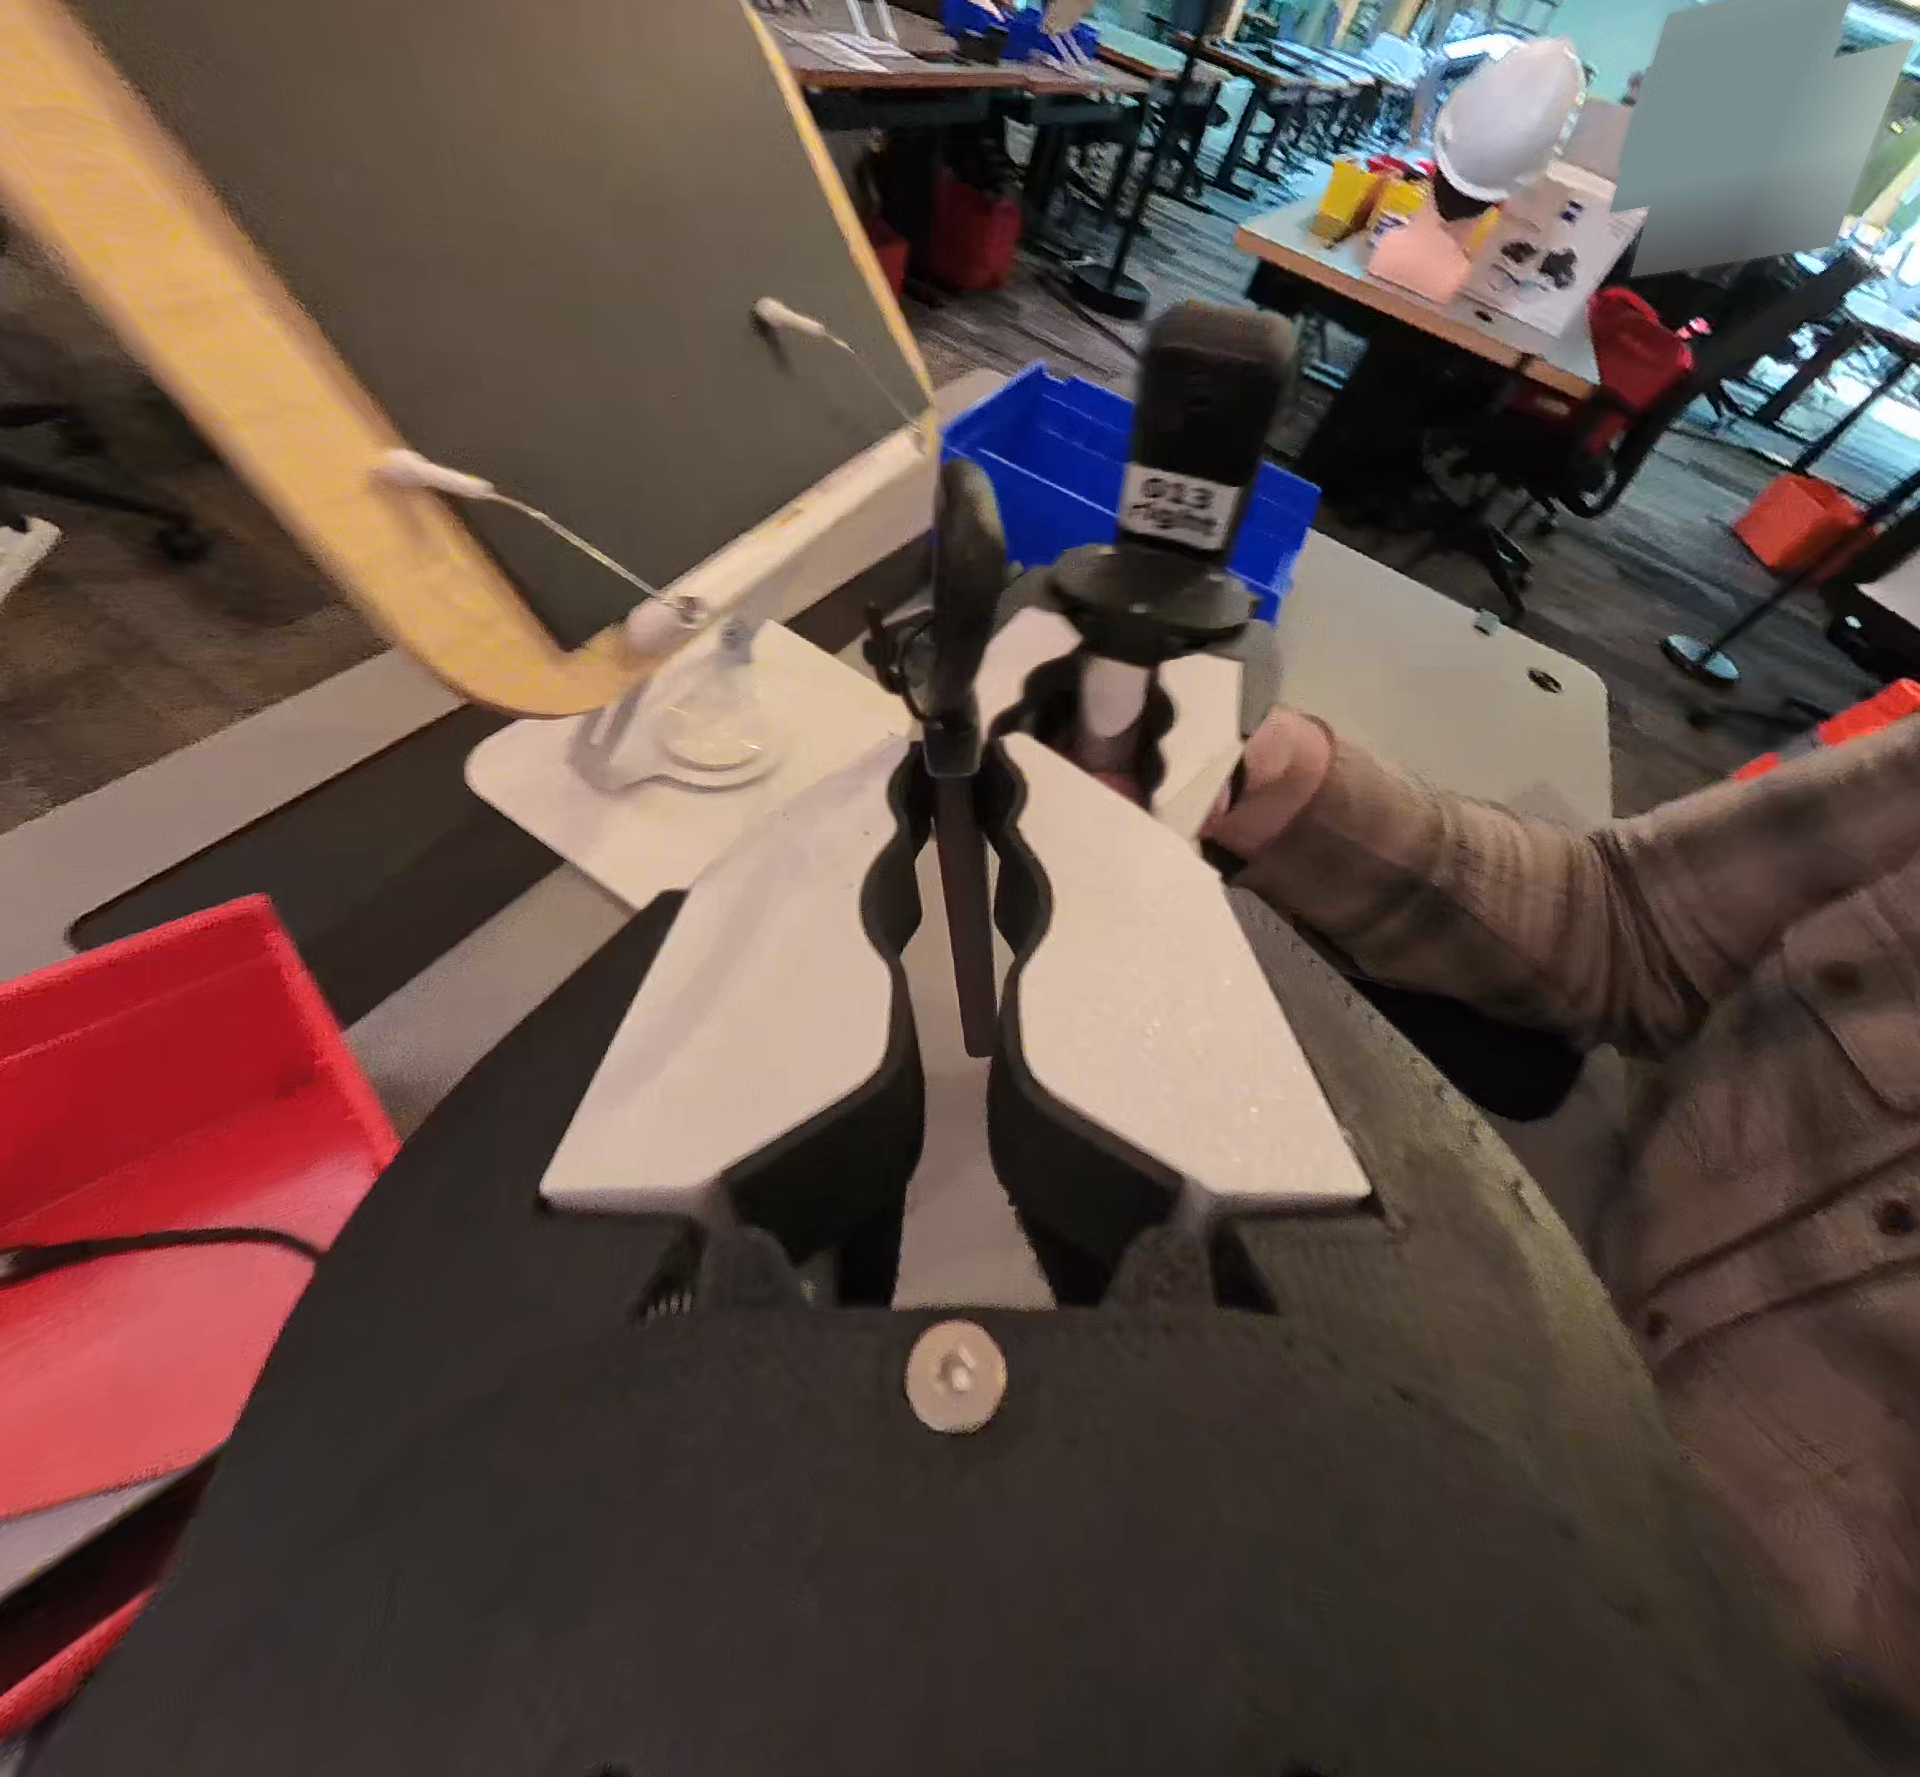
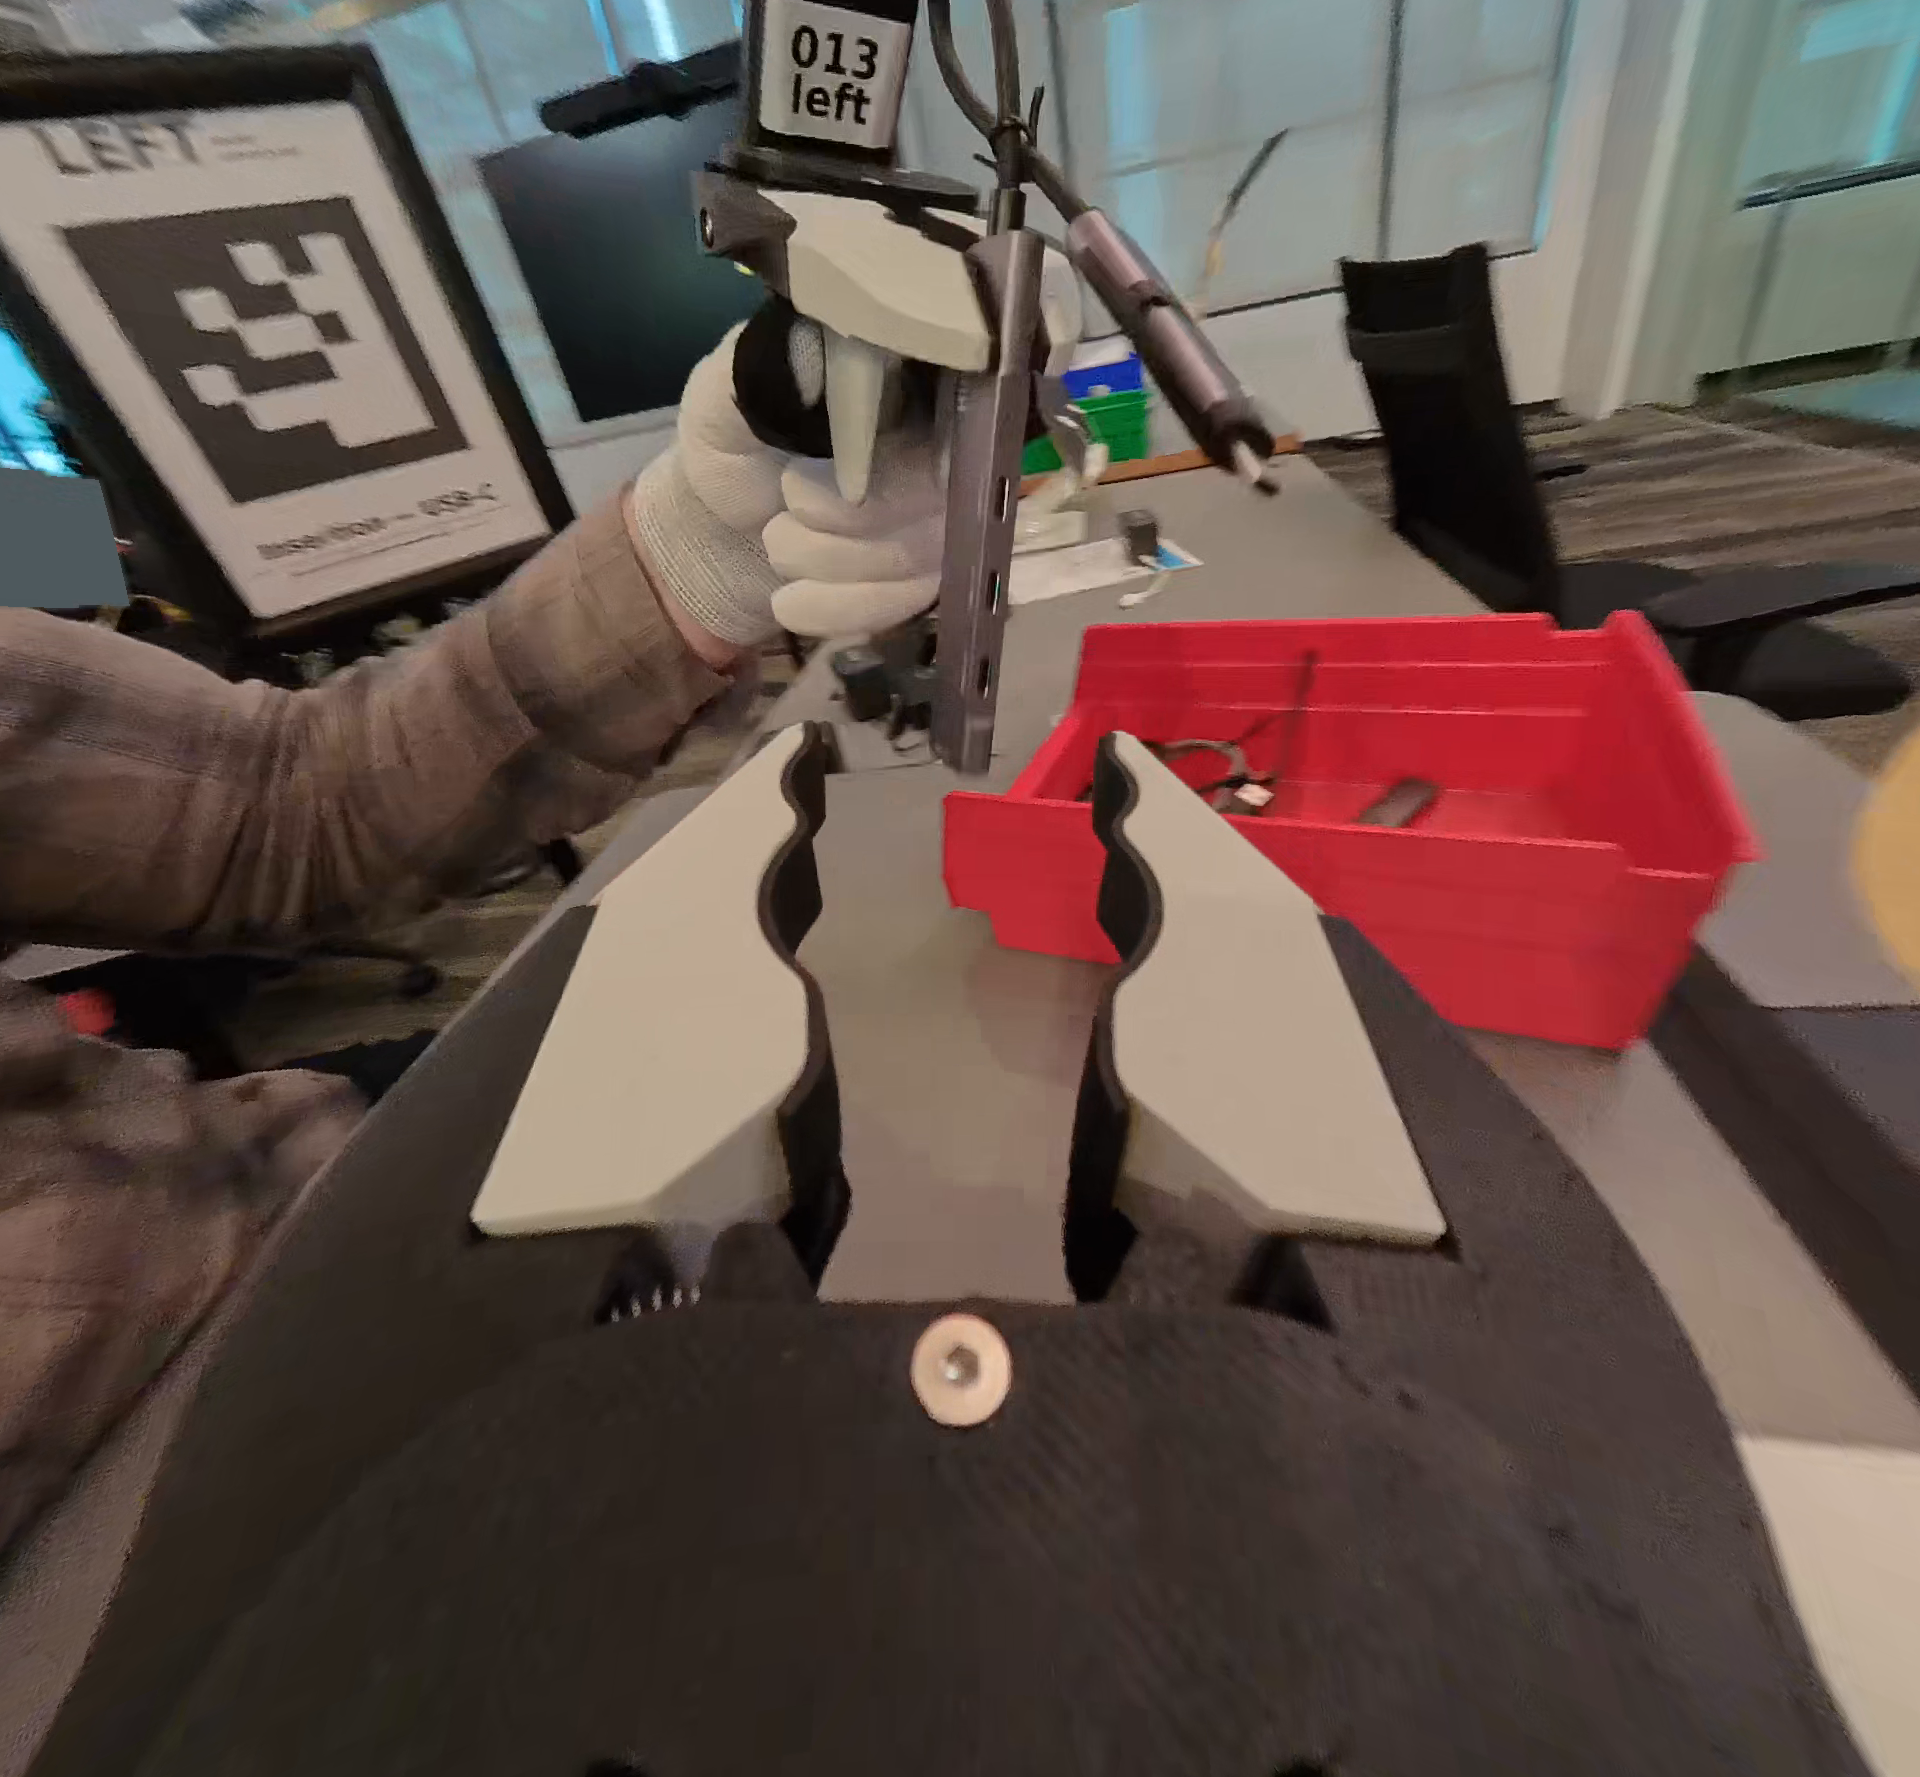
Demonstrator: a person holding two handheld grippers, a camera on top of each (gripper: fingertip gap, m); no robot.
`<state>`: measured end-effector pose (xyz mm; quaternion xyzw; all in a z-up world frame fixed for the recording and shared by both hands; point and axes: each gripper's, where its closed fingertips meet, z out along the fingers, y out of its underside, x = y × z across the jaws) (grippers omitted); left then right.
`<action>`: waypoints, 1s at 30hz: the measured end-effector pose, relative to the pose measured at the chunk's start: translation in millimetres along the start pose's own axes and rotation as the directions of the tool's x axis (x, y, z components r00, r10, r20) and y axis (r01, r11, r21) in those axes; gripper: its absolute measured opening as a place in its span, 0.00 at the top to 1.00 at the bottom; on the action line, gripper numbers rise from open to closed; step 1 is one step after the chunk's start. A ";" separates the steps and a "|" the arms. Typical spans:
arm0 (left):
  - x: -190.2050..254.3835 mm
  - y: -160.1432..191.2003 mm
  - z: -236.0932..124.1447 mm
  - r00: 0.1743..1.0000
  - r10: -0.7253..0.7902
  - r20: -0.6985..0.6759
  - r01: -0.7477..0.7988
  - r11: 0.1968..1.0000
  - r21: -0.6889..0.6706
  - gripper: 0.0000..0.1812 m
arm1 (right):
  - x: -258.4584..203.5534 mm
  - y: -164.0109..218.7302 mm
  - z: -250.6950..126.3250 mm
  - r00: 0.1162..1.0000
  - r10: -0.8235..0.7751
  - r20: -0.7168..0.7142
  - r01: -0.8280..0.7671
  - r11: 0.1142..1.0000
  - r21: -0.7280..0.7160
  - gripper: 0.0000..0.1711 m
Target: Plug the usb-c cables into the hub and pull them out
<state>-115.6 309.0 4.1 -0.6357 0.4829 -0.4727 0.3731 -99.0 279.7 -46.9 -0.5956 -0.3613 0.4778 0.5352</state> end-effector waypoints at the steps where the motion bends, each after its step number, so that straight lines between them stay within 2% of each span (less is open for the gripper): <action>1: 9.2 3.7 5.5 1.000 0.009 -0.024 -0.009 1.000 -0.011 0.95 | -5.9 2.7 5.8 0.999 0.019 0.044 -0.019 1.000 0.008 0.72; 5: 39.1 15.0 22.8 0.991 0.030 -0.128 -0.036 0.999 -0.040 0.95 | -27.3 11.1 23.6 0.986 0.037 0.165 -0.040 0.999 0.014 0.84; 6: 42.0 17.3 26.1 0.990 0.039 -0.133 -0.046 0.998 -0.048 0.95 | -35.3 11.3 25.7 0.978 0.030 0.208 -0.035 0.999 0.019 0.96; 9: 41.7 17.4 28.1 0.991 0.054 -0.123 -0.061 0.997 -0.051 0.95 | -34.8 12.5 26.7 0.979 0.030 0.201 -0.035 0.999 0.019 0.96; 10: 36.6 16.6 26.1 0.994 0.055 -0.092 -0.061 0.997 -0.055 0.94 | -31.8 11.9 24.9 0.981 0.046 0.191 -0.050 0.999 0.016 0.96; 13: 14.5 8.7 -0.5 0.997 0.063 0.043 -0.062 0.998 -0.023 0.81 | -22.4 7.2 15.3 0.984 0.070 0.163 -0.076 0.997 0.034 0.96; 16: -38.1 18.0 -55.7 0.949 0.068 0.309 -0.058 0.997 -0.041 0.75 | -9.7 12.6 5.0 0.990 0.073 0.119 -0.074 0.997 0.003 0.96; 19: -109.3 56.6 -126.5 0.823 -0.009 0.568 0.059 0.996 -0.069 0.73 | 0.3 17.6 -3.7 0.989 0.103 0.104 -0.103 0.995 -0.005 0.96; 21: -148.0 94.7 -167.1 0.729 -0.109 0.676 0.195 0.979 -0.052 0.71 | 6.2 21.6 -7.7 0.990 0.108 0.086 -0.107 0.994 -0.015 0.96; 23: -178.1 138.6 -200.7 0.610 -0.086 0.788 0.281 0.953 -0.113 0.68 | 8.8 23.3 -10.6 0.989 0.119 0.084 -0.118 0.993 -0.016 0.96; 26: -203.0 191.7 -216.1 0.535 -0.201 0.821 0.443 0.894 -0.070 0.67 | 12.3 26.7 -11.5 0.989 0.126 0.072 -0.125 0.992 -0.026 0.96; 28: -213.0 216.3 -213.8 0.522 -0.282 0.805 0.515 0.856 -0.034 0.68 | 15.7 33.3 -10.3 0.991 0.125 0.053 -0.122 0.991 -0.052 0.96; 30: -218.4 228.9 -208.4 0.523 -0.313 0.793 0.533 0.846 -0.018 0.76 | 17.8 39.0 -8.6 0.990 0.135 0.049 -0.132 0.989 -0.068 0.96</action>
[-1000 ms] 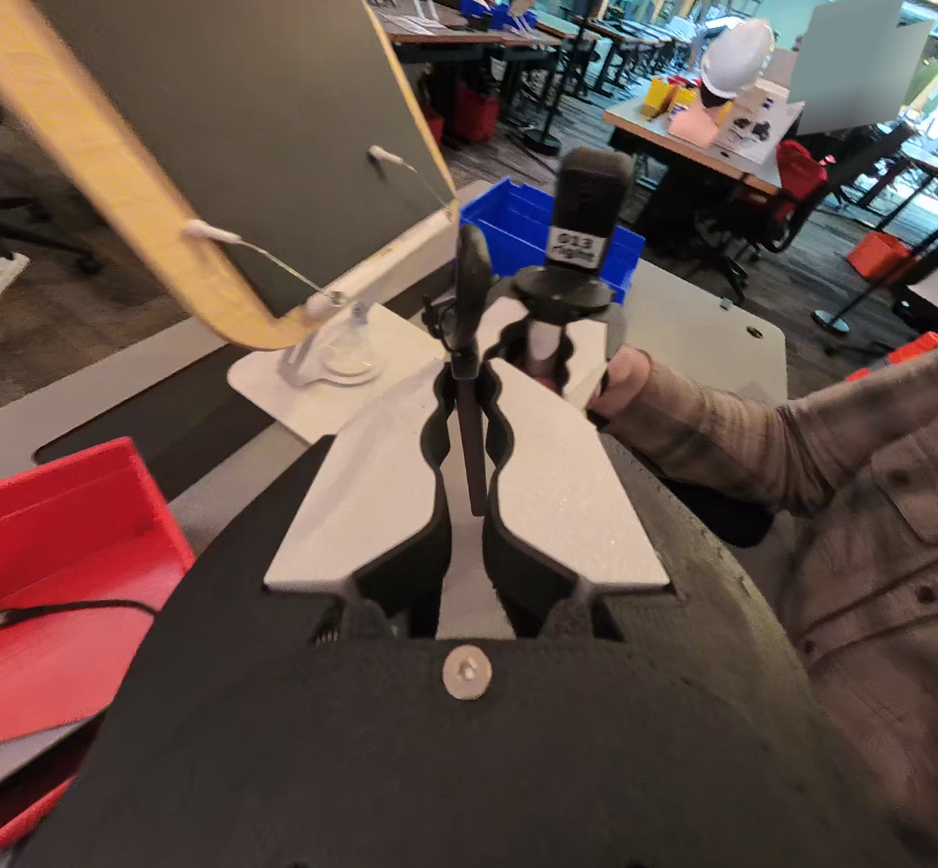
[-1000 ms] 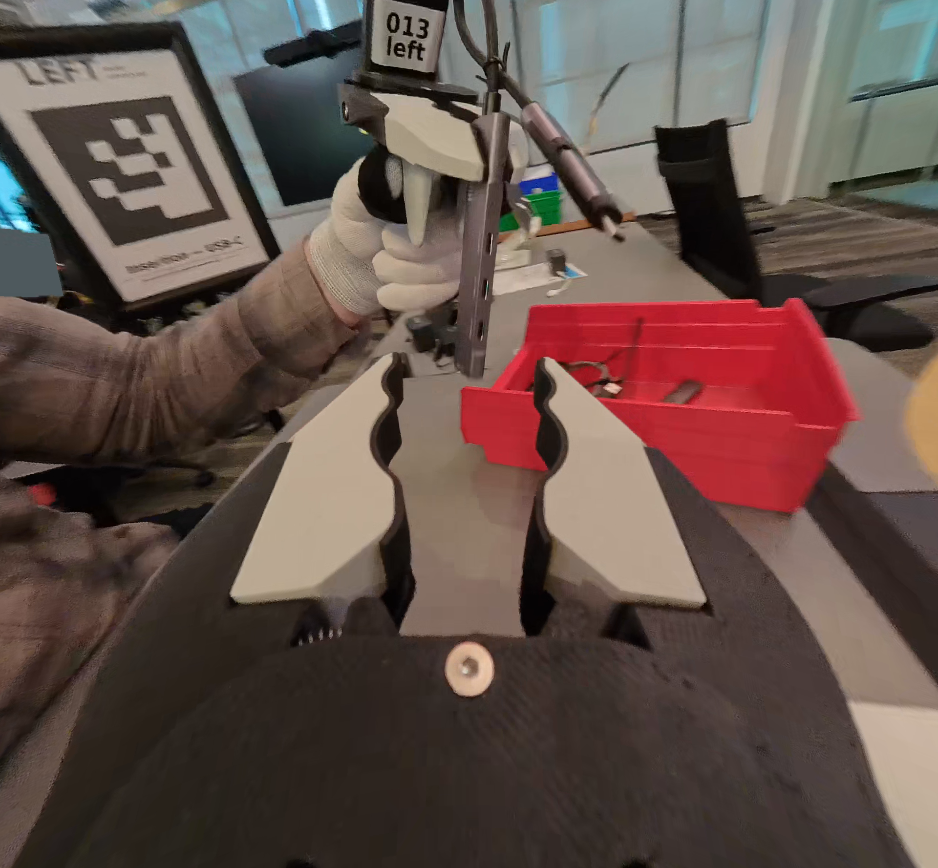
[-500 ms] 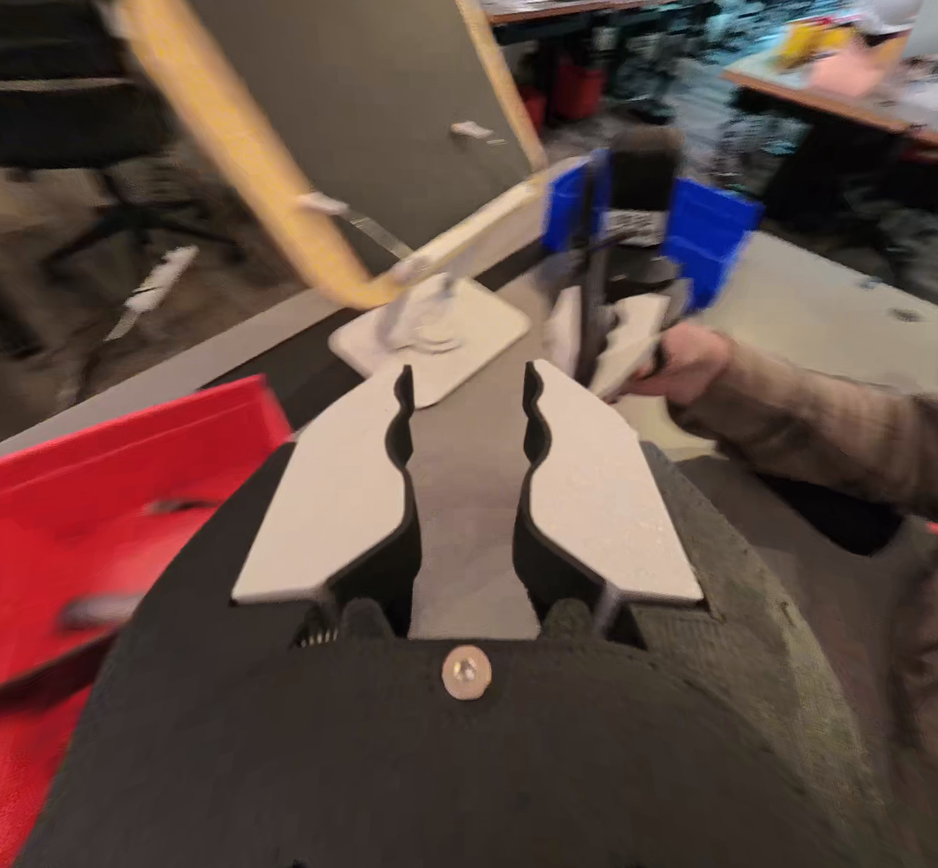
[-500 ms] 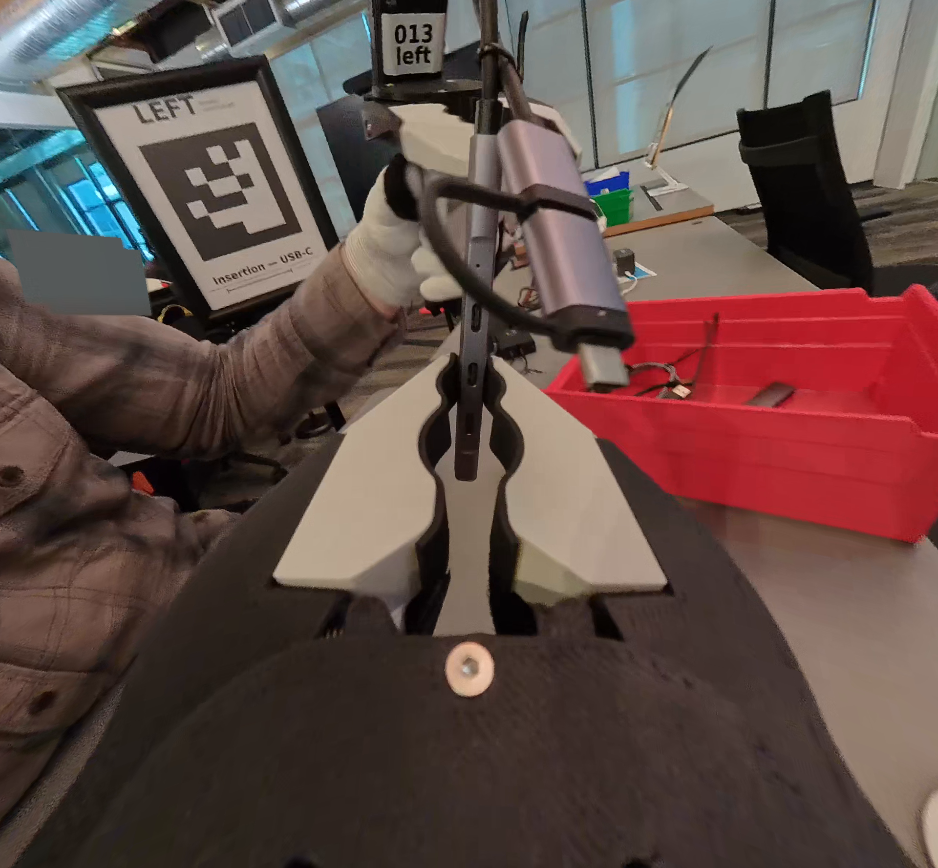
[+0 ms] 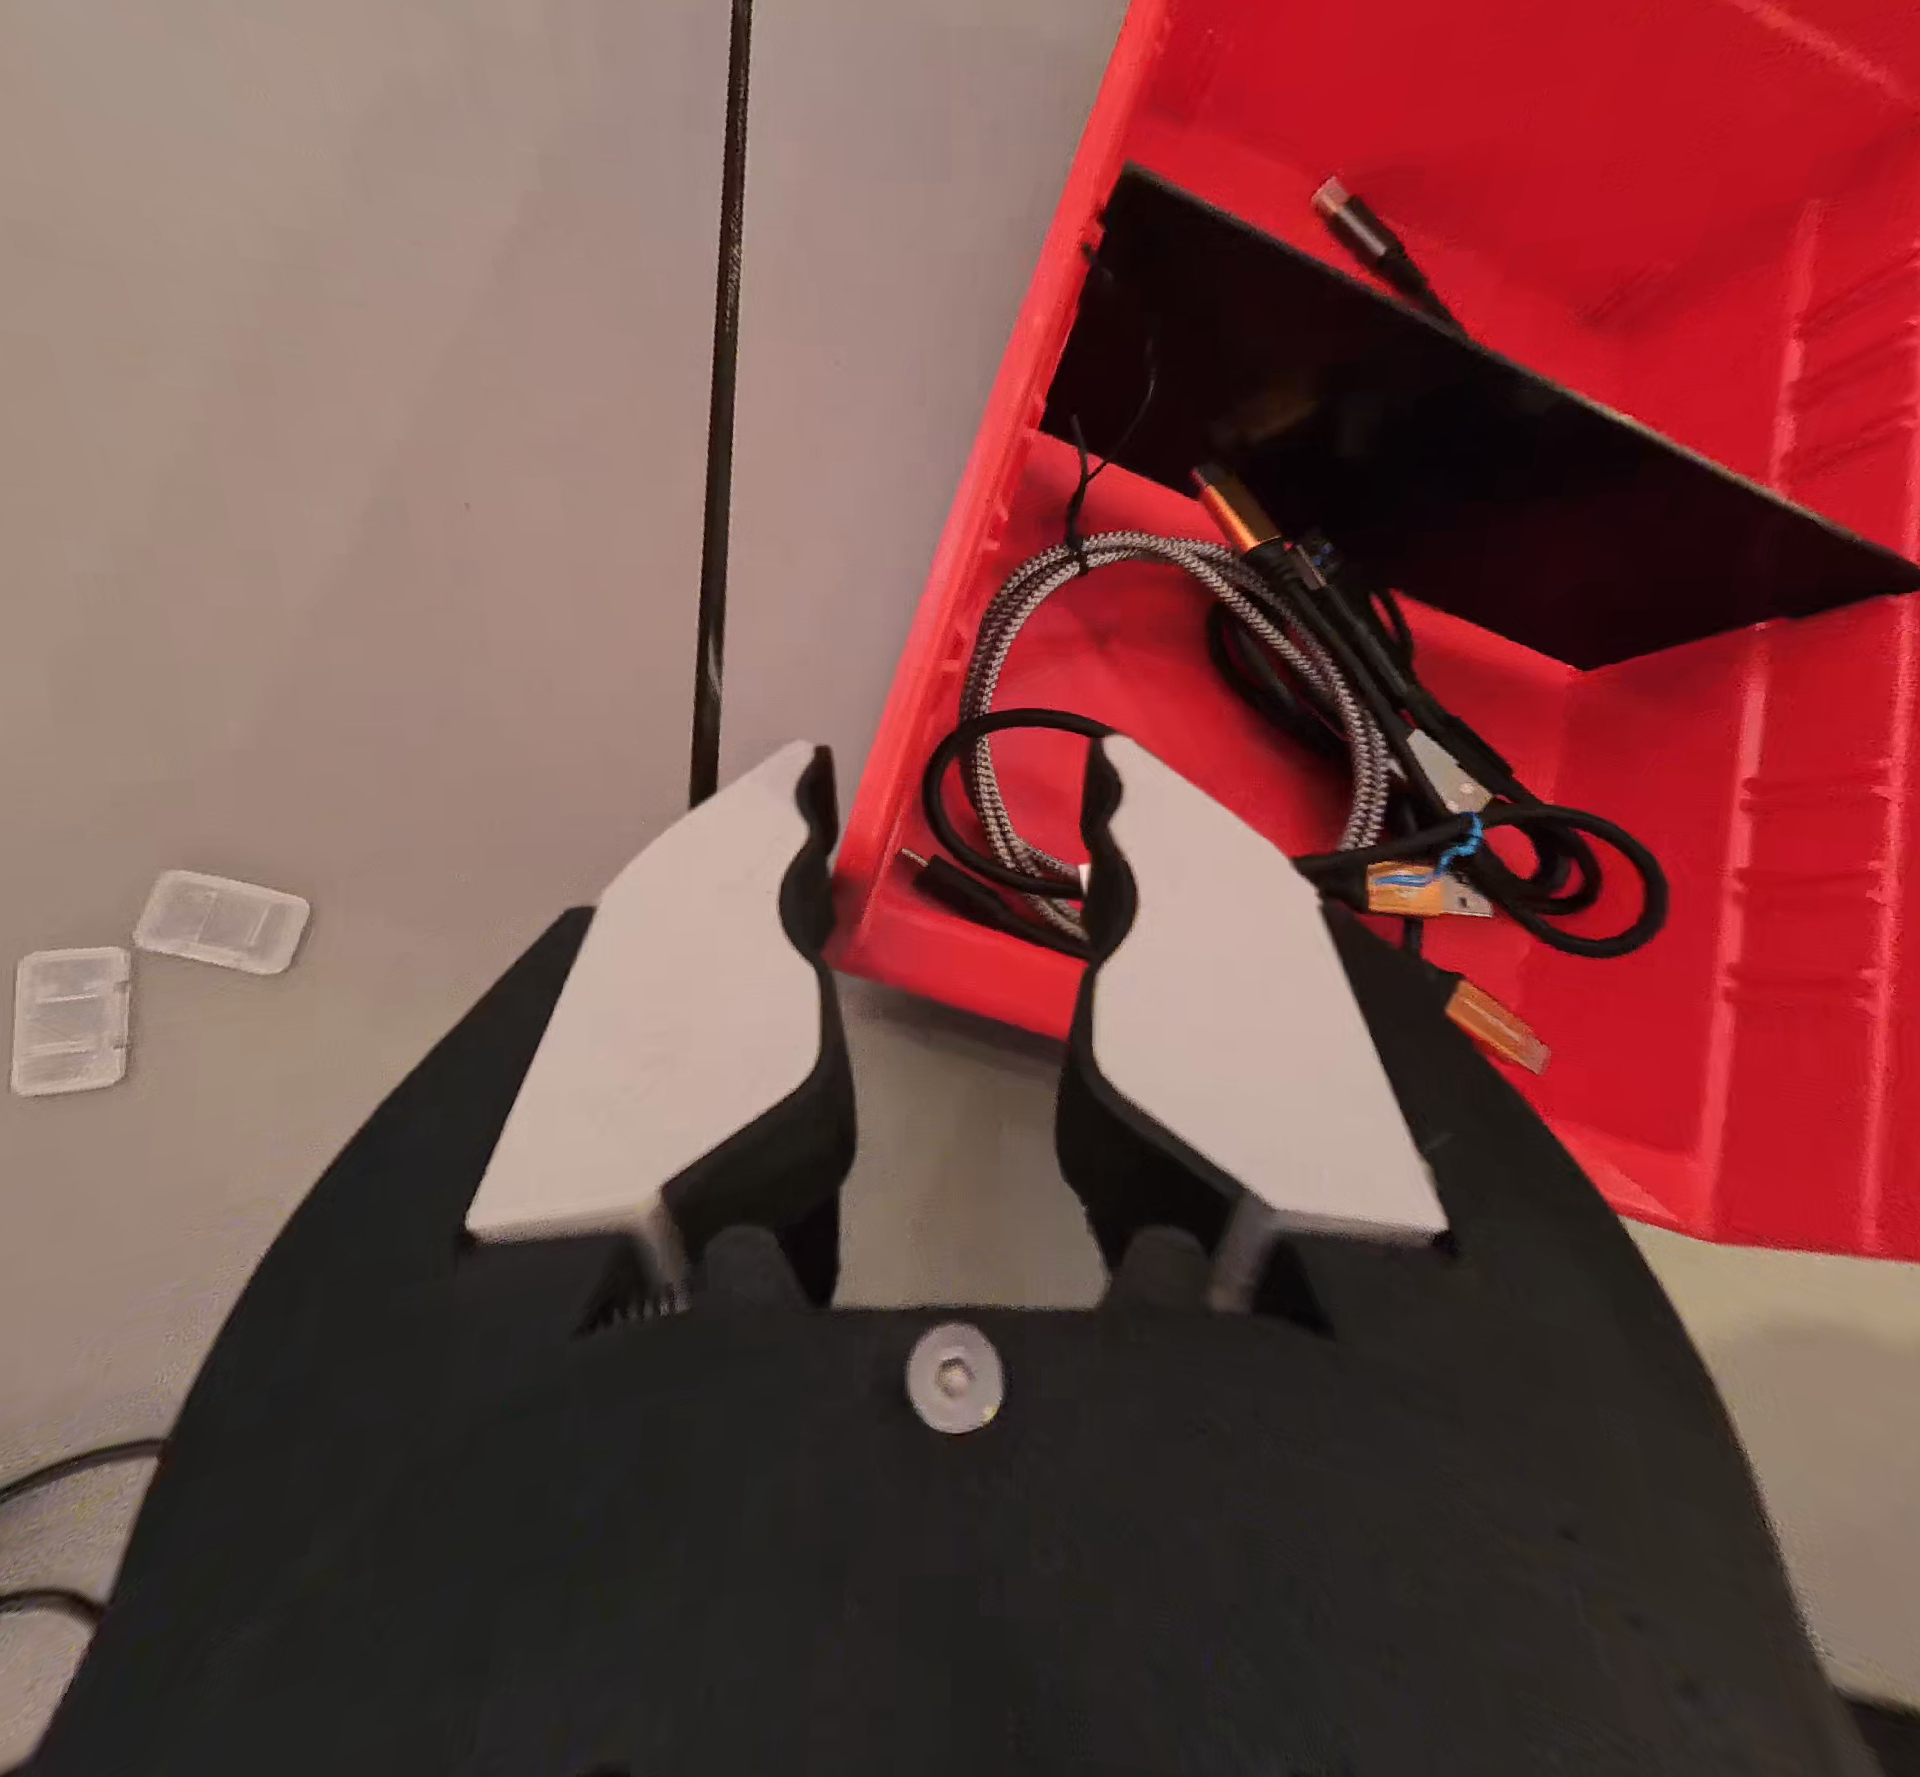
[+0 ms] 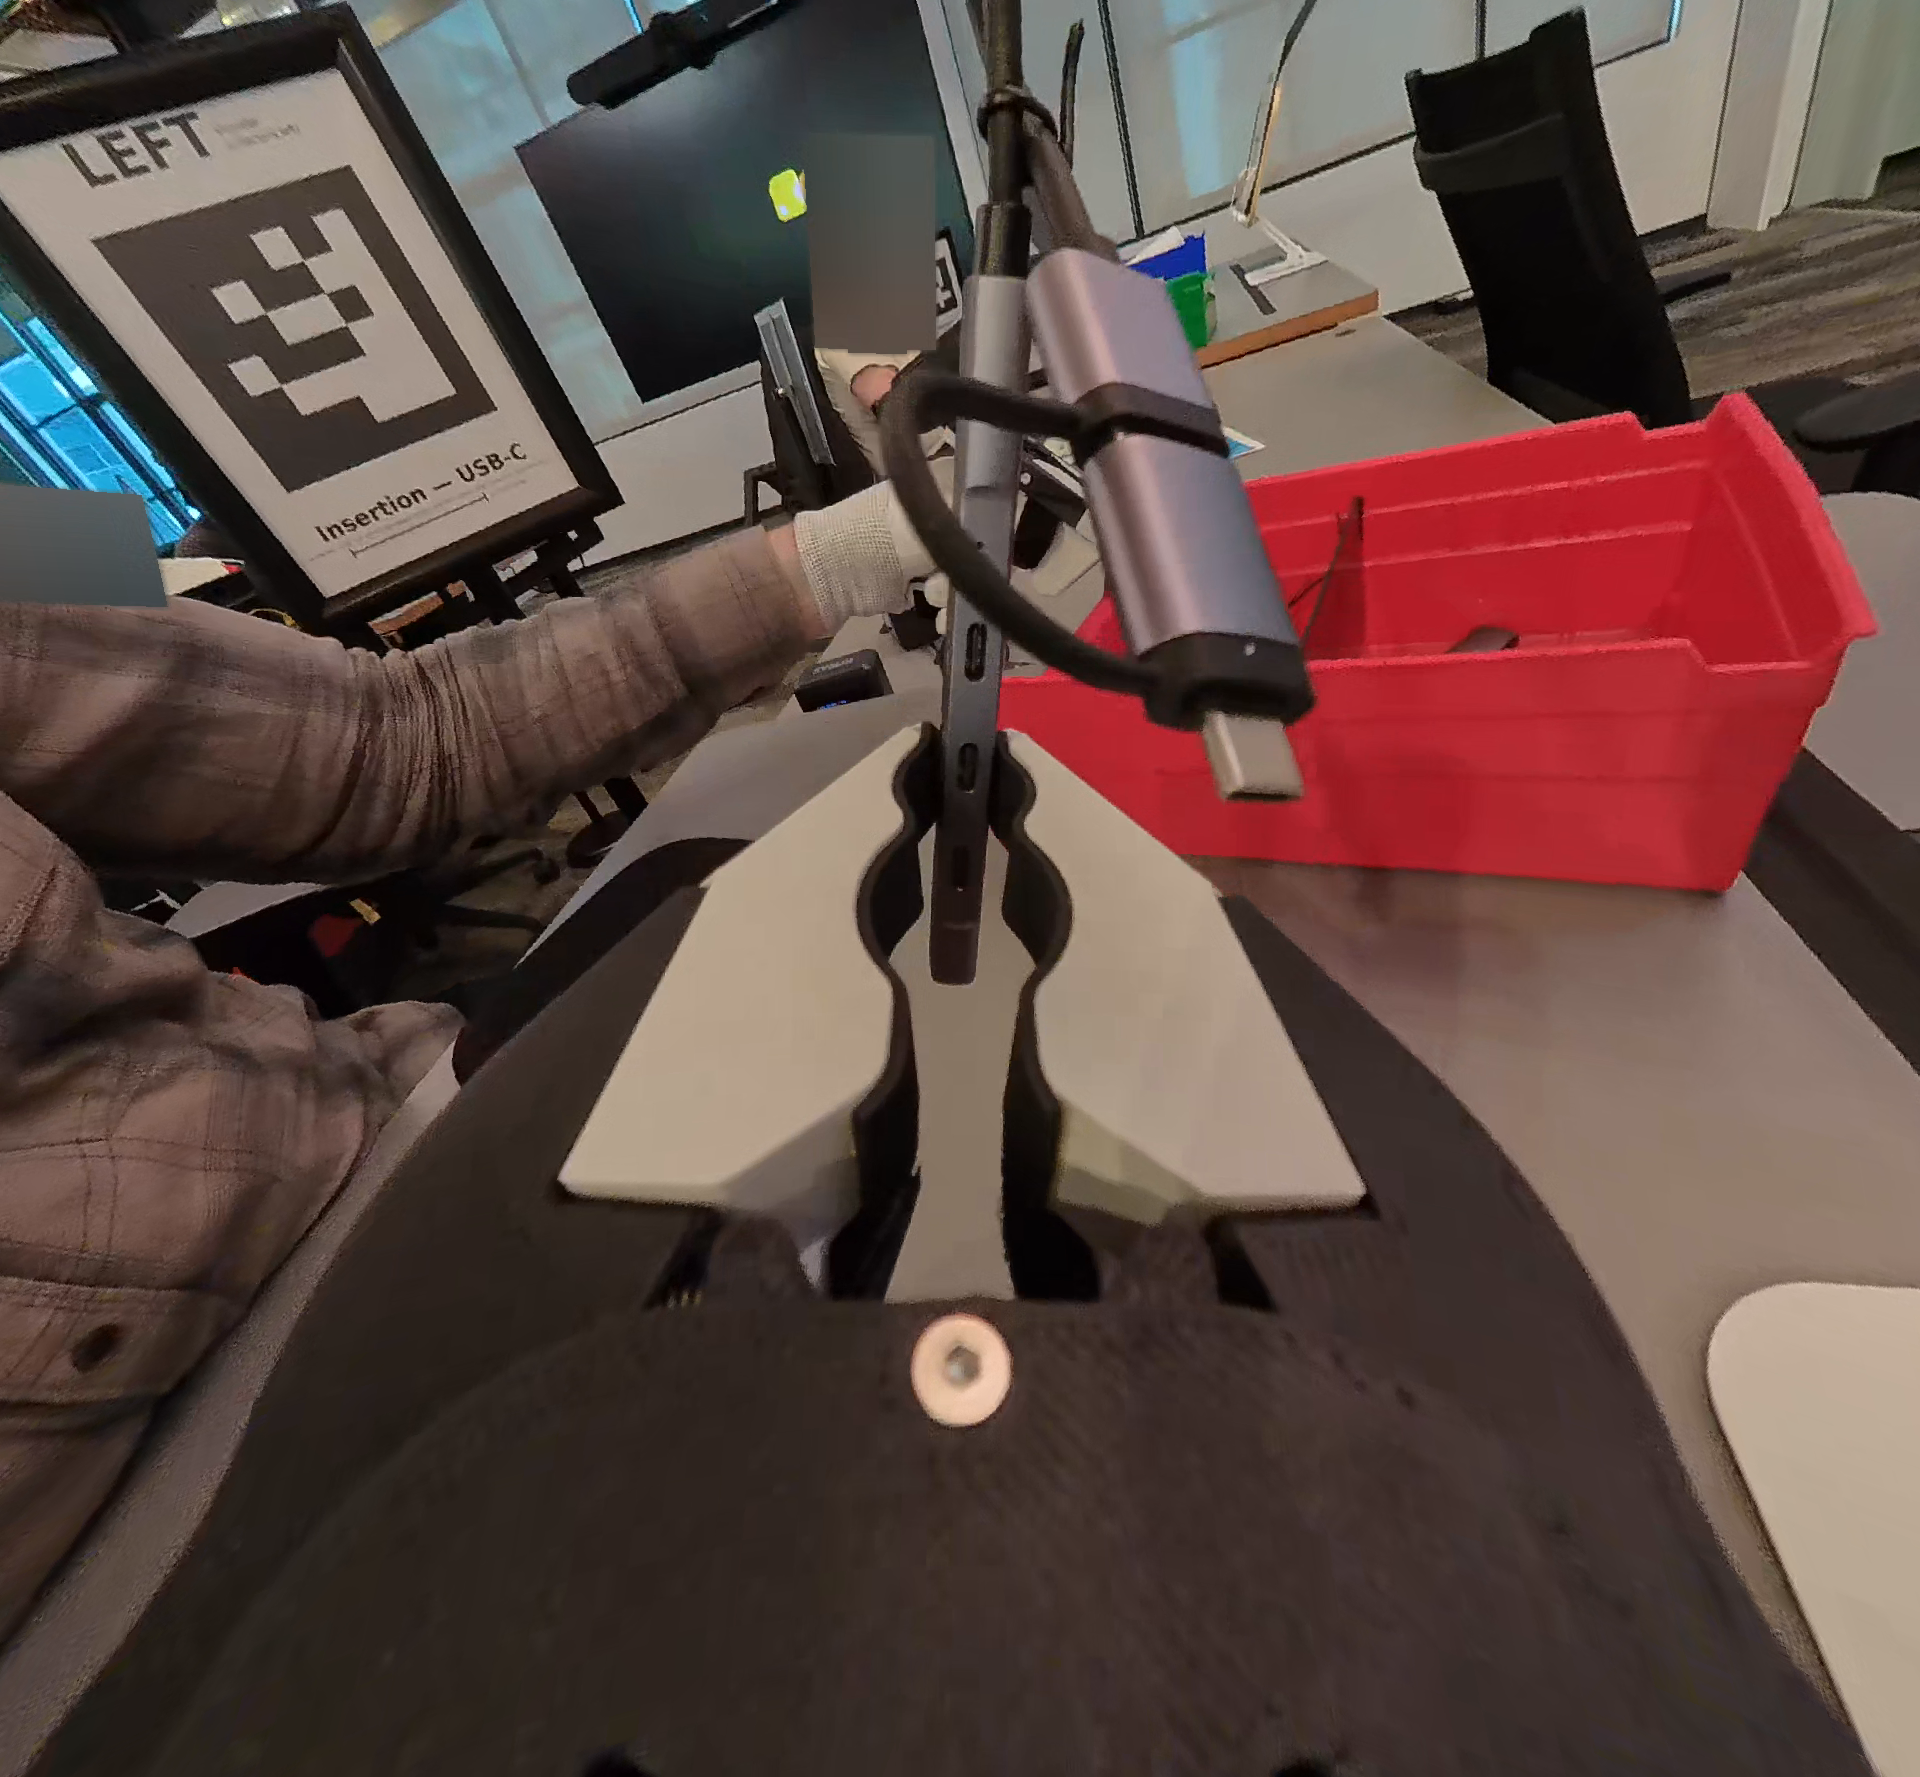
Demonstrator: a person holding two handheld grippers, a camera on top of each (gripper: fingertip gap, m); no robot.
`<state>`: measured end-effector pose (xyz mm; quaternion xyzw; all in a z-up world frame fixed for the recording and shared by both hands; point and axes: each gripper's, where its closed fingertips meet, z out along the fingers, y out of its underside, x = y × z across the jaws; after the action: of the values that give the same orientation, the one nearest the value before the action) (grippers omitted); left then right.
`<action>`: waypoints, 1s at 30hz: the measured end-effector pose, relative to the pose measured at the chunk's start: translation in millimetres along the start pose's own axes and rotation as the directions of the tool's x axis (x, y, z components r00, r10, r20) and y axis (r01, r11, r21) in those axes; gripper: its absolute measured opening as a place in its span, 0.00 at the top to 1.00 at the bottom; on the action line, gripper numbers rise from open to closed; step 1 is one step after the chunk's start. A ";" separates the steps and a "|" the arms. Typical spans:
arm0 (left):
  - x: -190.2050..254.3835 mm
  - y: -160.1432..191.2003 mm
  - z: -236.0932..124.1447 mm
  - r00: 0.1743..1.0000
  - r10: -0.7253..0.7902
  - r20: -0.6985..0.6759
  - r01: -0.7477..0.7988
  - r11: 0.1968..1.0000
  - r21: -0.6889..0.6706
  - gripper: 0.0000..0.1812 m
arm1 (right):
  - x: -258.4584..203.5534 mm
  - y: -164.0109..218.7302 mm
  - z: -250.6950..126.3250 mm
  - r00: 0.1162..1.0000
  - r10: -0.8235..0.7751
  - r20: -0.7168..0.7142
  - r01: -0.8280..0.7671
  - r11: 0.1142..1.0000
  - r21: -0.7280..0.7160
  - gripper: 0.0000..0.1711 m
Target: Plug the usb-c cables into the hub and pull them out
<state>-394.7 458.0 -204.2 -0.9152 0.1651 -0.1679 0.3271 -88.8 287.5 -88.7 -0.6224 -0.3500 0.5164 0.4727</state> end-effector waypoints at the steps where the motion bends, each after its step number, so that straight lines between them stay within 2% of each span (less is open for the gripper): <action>1: -2.1 -0.4 1.2 1.000 0.011 0.024 -0.011 1.000 0.023 0.81 | 1.7 3.0 0.9 1.000 0.005 -0.003 -0.005 1.000 -0.009 0.96; 4: 9.4 5.2 -2.6 1.000 0.009 -0.016 -0.009 1.000 0.027 0.96 | 7.8 12.2 3.6 1.000 0.023 -0.015 -0.024 0.999 -0.036 0.96; 12: 50.4 28.5 -9.1 1.000 0.017 -0.015 -0.016 0.999 0.038 0.97 | 21.8 35.4 9.0 0.996 0.073 -0.051 -0.079 0.991 -0.106 0.96; 14: 55.0 29.0 -11.5 0.999 0.013 -0.029 -0.012 0.999 0.049 0.87 | 24.0 38.6 8.7 0.995 0.083 -0.061 -0.090 0.989 -0.120 0.96; 16: 43.6 26.9 -21.1 0.999 -0.022 0.047 0.018 0.997 0.074 0.77 | 24.7 42.1 6.9 0.994 0.081 -0.068 -0.091 0.985 -0.146 0.96; 17: 43.9 21.7 -32.2 0.997 -0.021 0.069 0.012 0.992 0.123 0.73 | 24.9 44.2 5.5 0.994 0.077 -0.075 -0.089 0.982 -0.168 0.96; 18: 50.4 13.0 -47.3 0.997 -0.011 0.076 -0.005 0.980 0.198 0.74 | 25.4 45.9 3.9 0.994 0.065 -0.085 -0.081 0.978 -0.191 0.96; 20: 88.0 -0.4 -73.7 0.995 0.090 0.033 -0.096 0.945 0.314 0.77 | 19.6 48.0 1.1 0.997 0.033 -0.063 -0.047 0.971 -0.234 0.96; 24: 213.3 10.4 -82.6 0.917 0.314 -0.247 -0.220 0.913 0.342 0.77 | 4.1 36.6 4.6 1.000 0.016 0.003 -0.015 0.979 -0.204 0.96; 27: 292.7 19.9 -76.8 0.813 0.385 -0.436 -0.235 0.903 0.360 0.71 | -14.0 31.4 18.9 0.995 0.010 0.095 0.005 0.987 -0.158 0.96; 30: 332.8 12.3 -73.3 0.750 0.384 -0.538 -0.187 0.904 0.384 0.70 | -27.8 37.7 35.9 0.988 0.000 0.156 0.026 0.986 -0.166 0.96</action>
<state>-131.6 272.1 -92.5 -0.7147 0.3718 -0.4206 0.4171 -131.9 258.3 -116.6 -0.6157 -0.4320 0.5288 0.3932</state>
